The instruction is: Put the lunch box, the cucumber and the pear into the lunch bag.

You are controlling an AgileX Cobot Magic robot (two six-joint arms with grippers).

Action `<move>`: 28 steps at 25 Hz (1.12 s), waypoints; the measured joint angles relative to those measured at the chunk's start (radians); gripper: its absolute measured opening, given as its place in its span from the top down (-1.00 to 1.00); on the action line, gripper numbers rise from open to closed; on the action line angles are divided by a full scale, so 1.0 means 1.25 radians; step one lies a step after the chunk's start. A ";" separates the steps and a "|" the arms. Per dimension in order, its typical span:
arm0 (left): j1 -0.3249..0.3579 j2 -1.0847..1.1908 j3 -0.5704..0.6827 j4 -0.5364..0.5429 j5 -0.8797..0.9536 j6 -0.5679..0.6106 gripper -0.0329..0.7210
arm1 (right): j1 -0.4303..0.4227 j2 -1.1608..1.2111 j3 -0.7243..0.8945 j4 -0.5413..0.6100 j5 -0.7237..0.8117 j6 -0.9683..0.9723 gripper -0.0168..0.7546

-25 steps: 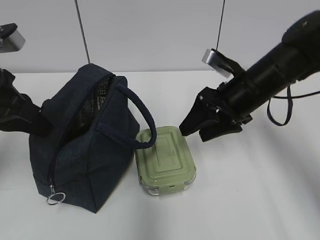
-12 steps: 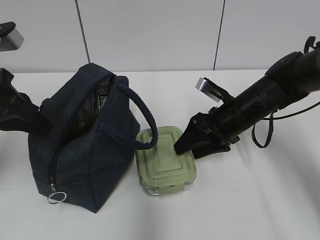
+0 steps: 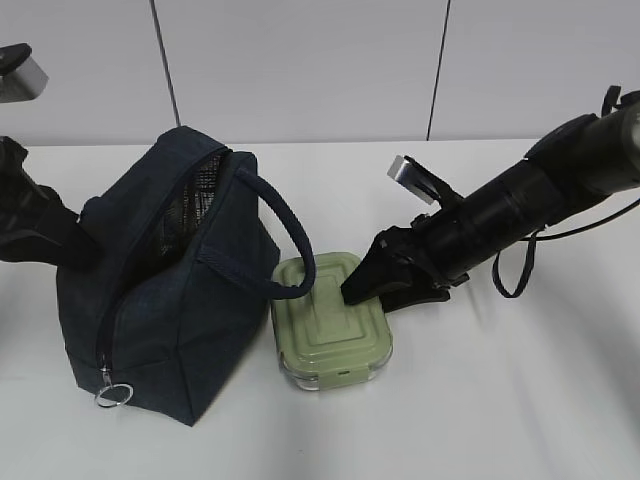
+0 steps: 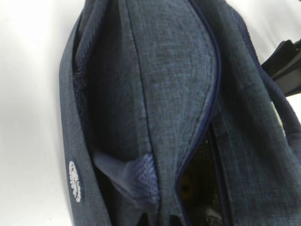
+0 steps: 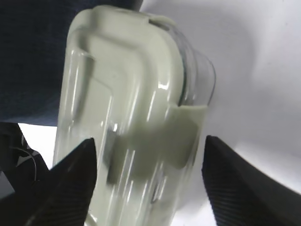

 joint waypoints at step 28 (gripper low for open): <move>0.000 -0.001 0.000 0.001 -0.001 0.000 0.91 | -0.130 -0.195 -0.076 -0.114 0.084 0.148 0.09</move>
